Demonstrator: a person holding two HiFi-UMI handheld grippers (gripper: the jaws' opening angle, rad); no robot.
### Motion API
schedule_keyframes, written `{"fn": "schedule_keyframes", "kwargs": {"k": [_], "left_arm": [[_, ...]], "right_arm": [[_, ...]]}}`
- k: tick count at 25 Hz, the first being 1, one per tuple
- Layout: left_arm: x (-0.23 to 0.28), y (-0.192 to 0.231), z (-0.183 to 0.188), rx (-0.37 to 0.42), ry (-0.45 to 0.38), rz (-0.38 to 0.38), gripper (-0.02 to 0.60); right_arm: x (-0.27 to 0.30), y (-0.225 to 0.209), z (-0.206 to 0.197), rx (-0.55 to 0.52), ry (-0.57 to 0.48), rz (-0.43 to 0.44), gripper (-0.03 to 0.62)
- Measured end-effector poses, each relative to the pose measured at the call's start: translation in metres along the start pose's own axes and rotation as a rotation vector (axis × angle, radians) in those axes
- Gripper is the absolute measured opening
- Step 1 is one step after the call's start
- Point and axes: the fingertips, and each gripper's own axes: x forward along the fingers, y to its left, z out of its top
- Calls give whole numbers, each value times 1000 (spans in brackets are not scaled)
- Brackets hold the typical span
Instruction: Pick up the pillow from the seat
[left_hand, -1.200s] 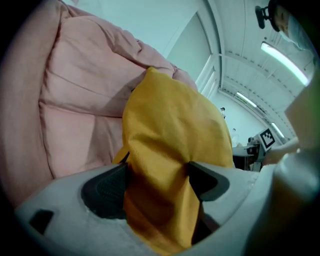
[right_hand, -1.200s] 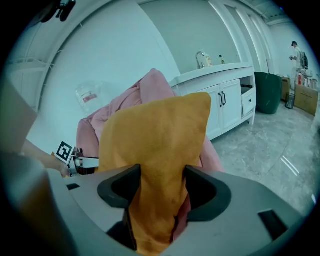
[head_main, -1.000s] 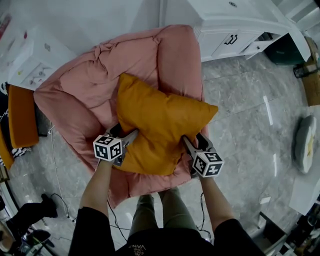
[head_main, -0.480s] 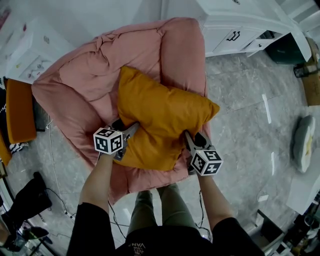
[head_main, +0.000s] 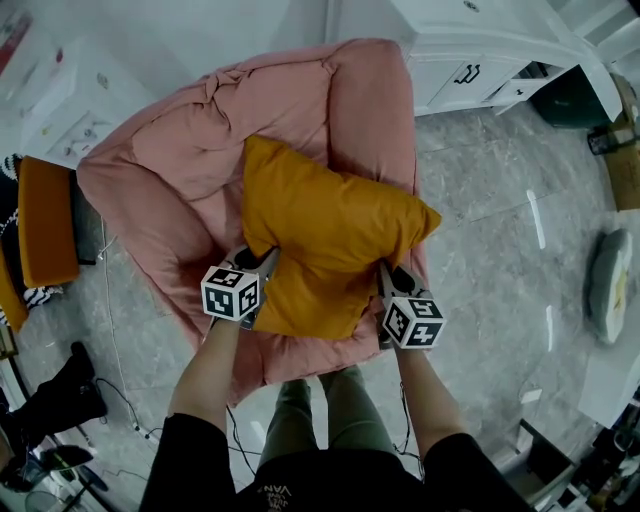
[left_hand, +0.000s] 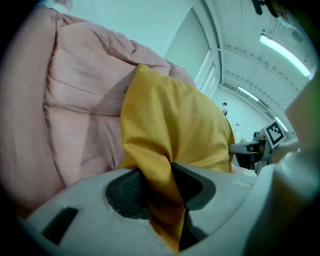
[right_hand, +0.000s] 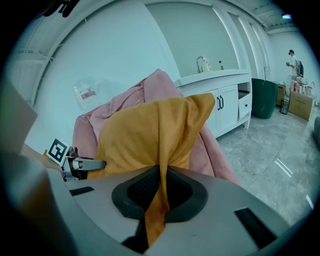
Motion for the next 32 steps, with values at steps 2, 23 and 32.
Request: {"fn": "schedule_keyframes", "kwargs": {"k": [2,23,32], "left_arm": [[-6,-3,-1,10,-10,15,134],[-88,-60,-17,31,-114,23,103],[-123,-79,-26,58,-82,18,100]], "right_arm": [[-3,2,-1,0,2,-9,25],[-95,31,-26,9,-26,-43,11],[-137,52,-34,4,-20,-43,11]]}}
